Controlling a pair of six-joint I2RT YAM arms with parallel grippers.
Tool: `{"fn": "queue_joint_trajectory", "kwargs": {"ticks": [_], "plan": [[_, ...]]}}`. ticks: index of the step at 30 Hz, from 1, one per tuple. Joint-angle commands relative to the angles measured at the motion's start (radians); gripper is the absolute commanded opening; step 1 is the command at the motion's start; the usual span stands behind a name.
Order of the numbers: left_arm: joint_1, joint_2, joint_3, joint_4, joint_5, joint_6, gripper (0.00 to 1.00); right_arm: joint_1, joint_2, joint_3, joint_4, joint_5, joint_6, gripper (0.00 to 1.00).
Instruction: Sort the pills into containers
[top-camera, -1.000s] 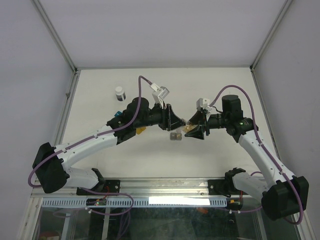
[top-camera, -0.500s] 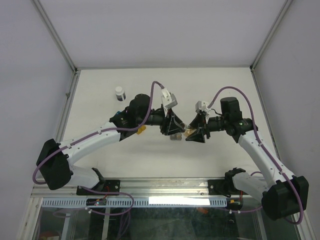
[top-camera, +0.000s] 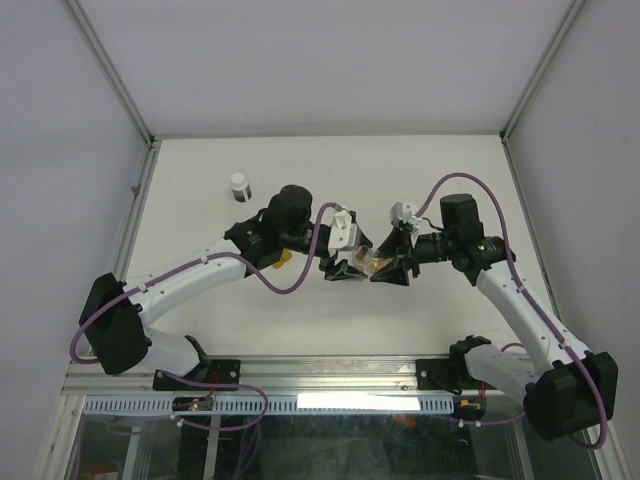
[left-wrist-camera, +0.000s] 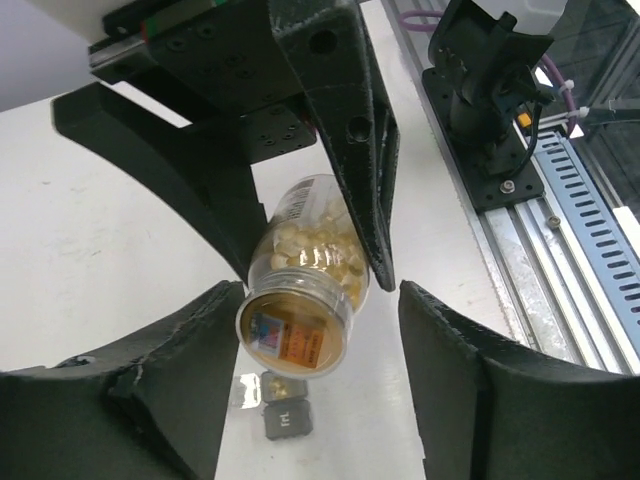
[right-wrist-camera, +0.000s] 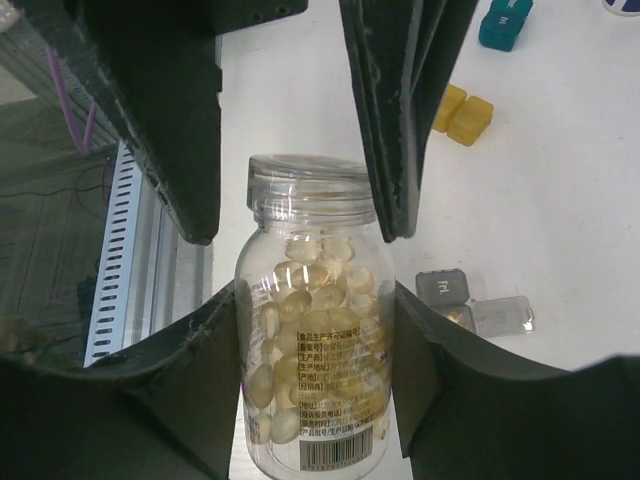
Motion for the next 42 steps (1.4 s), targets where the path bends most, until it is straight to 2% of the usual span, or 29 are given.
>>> {"fn": "queue_joint_trajectory", "kwargs": {"ticks": [1, 5, 6, 11, 14, 19, 21, 26, 30, 33, 42], "plan": [[-0.031, -0.006, 0.008, 0.029, 0.053, -0.032, 0.69, -0.005, -0.013, 0.043, 0.140, -0.019, 0.003, 0.00], [-0.010, -0.076, -0.066, 0.181, -0.012, -0.138, 0.97, -0.005, -0.014, 0.045, 0.135, -0.021, -0.001, 0.00], [-0.008, -0.095, -0.090, 0.225, -0.028, -0.164, 0.99, -0.005, -0.014, 0.045, 0.134, -0.021, -0.002, 0.00], [0.000, -0.182, -0.197, 0.348, -0.102, -0.272, 0.99, -0.005, -0.013, 0.045, 0.133, -0.024, -0.002, 0.00], [0.001, -0.242, -0.276, 0.457, -0.199, -0.355, 0.99, -0.005, -0.013, 0.045, 0.133, -0.026, -0.003, 0.00], [0.011, -0.347, -0.408, 0.611, -0.404, -0.591, 0.99, -0.004, -0.010, 0.043, 0.133, -0.029, -0.006, 0.00], [0.018, -0.371, -0.425, 0.596, -0.473, -0.698, 0.99, -0.005, -0.008, 0.042, 0.133, -0.029, -0.007, 0.00], [0.025, -0.364, -0.426, 0.566, -0.466, -0.996, 0.97, -0.005, -0.003, 0.038, 0.142, -0.014, -0.004, 0.00], [0.025, -0.327, -0.364, 0.483, -0.477, -1.165, 0.83, -0.005, 0.003, 0.037, 0.145, -0.007, 0.000, 0.00], [0.016, -0.292, -0.302, 0.383, -0.486, -1.188, 0.76, -0.004, 0.003, 0.037, 0.146, -0.007, 0.002, 0.00], [-0.027, -0.209, -0.199, 0.277, -0.533, -1.140, 0.75, -0.004, 0.006, 0.038, 0.146, -0.001, 0.003, 0.00]]}}
